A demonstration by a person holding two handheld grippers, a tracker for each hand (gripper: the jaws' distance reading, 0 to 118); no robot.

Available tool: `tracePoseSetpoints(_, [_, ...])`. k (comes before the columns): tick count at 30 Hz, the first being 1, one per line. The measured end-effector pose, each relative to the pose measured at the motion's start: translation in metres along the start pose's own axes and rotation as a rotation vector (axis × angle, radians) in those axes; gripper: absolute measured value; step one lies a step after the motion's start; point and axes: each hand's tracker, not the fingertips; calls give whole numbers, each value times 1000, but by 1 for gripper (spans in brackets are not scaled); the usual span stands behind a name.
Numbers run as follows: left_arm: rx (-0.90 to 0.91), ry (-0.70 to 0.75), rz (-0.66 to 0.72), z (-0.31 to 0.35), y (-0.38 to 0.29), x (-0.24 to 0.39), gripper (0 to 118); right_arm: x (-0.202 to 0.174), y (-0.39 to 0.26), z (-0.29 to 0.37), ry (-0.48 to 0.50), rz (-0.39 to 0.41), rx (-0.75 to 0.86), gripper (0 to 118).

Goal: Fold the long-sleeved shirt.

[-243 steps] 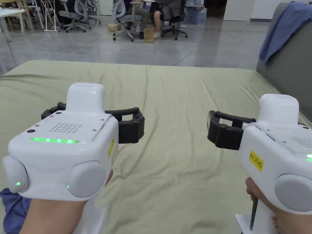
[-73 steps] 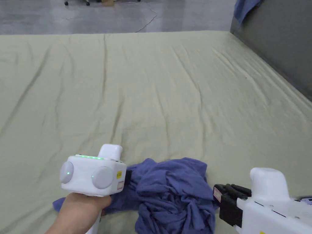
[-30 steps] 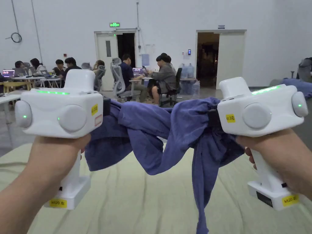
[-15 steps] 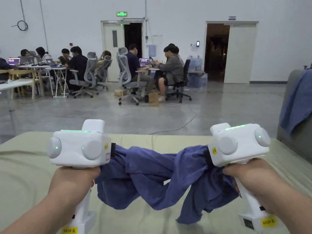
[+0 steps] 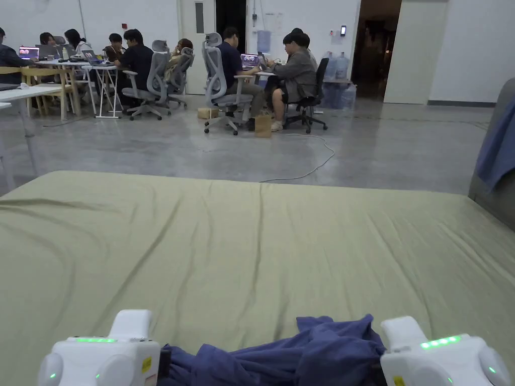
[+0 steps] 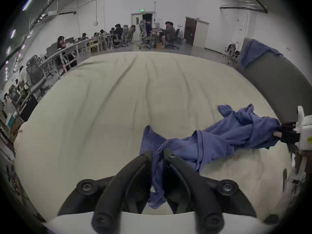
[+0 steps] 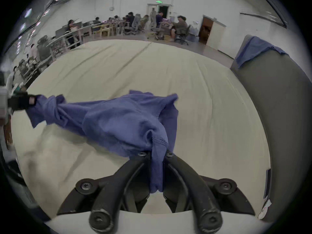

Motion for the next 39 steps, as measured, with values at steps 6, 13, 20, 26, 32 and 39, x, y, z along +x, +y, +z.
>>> tracePoseSetpoints(6, [-31, -32, -25, 88, -81, -11, 9, -3, -99, 70, 126, 8, -76, 8])
tracePoseSetpoints(13, [-263, -38, 33, 100, -181, -23, 12, -38, -183, 76, 168, 102, -315, 8])
tracePoseSetpoints(20, [-195, -11, 169, 135, -182, -47, 98, -23, -176, 116, 35, -165, -170, 94])
tracePoseSetpoints(26, [-7, -91, 266, 236, -180, -54, 105, -12, -189, 213, 197, -377, -11, 94])
tracePoseSetpoints(32, [-157, -129, 76, 250, -222, -29, 0, -63, -226, 247, 213, -375, 34, 0])
tracePoseSetpoints(39, [-99, -71, 149, 173, -154, -30, 50, -83, -230, 237, 272, -288, 11, 0])
